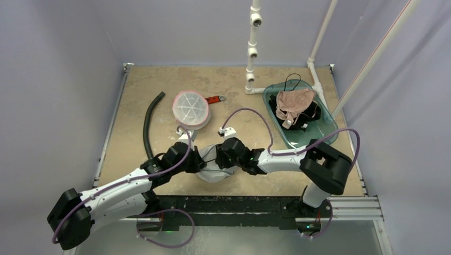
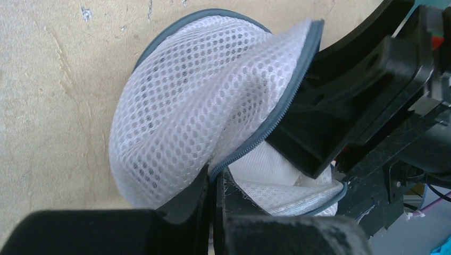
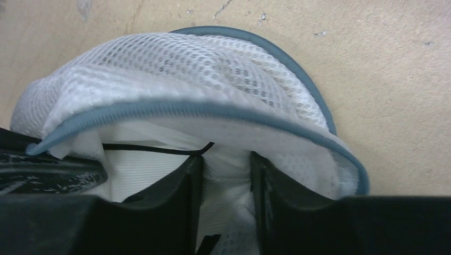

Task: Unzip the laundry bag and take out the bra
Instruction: Pick up the bra from the laundry bag.

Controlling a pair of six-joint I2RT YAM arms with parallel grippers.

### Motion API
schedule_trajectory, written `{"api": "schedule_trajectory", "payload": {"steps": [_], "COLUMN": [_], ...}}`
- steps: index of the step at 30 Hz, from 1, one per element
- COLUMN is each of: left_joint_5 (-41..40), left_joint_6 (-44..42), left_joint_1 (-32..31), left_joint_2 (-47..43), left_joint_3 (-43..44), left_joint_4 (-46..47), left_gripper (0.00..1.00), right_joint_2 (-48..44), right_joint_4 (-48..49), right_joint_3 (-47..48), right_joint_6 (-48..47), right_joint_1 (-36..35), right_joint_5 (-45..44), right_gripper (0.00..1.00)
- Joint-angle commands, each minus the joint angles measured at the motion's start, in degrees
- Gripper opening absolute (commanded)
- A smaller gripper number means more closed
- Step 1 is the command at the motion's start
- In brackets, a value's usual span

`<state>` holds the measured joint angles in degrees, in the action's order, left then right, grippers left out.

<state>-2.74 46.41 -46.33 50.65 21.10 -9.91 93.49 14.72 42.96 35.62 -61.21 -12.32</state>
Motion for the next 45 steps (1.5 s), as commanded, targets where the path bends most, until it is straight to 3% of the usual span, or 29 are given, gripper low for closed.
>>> {"api": "schedule_trajectory", "payload": {"steps": [1,6,27,36,45], "left_joint_5": [0.12,-0.27,-5.40,-10.98,-13.88], "left_joint_6": [0.76,0.65,0.27,-0.26,-1.94], "left_joint_1": [-0.51,-0.46,-0.49,-0.51,-0.46], "left_joint_2": [-0.43,-0.69,-5.79,-2.76,3.37], "left_joint_3": [-1.19,-1.21,5.90,10.49,14.41], "left_joint_4": [1.06,0.62,-6.34,-8.70,-7.00], "left_gripper": [0.00,0.00,0.00,0.00,0.00], "right_joint_2": [2.61,0.86,-35.93,-45.97,-53.92], "right_joint_4": [-1.15,-1.51,3.39,7.03,8.83], "right_joint_3": [0.70,-0.05,-10.91,-14.67,-15.88], "right_joint_6": [0.58,0.45,-6.72,-12.17,-11.86], "right_joint_1": [-0.11,-0.10,-0.06,-0.06,-0.10], "right_joint_5": [3.08,5.96,5.06,15.52,21.66], "right_gripper": [0.31,0.00,0.00,0.00,0.00]}}
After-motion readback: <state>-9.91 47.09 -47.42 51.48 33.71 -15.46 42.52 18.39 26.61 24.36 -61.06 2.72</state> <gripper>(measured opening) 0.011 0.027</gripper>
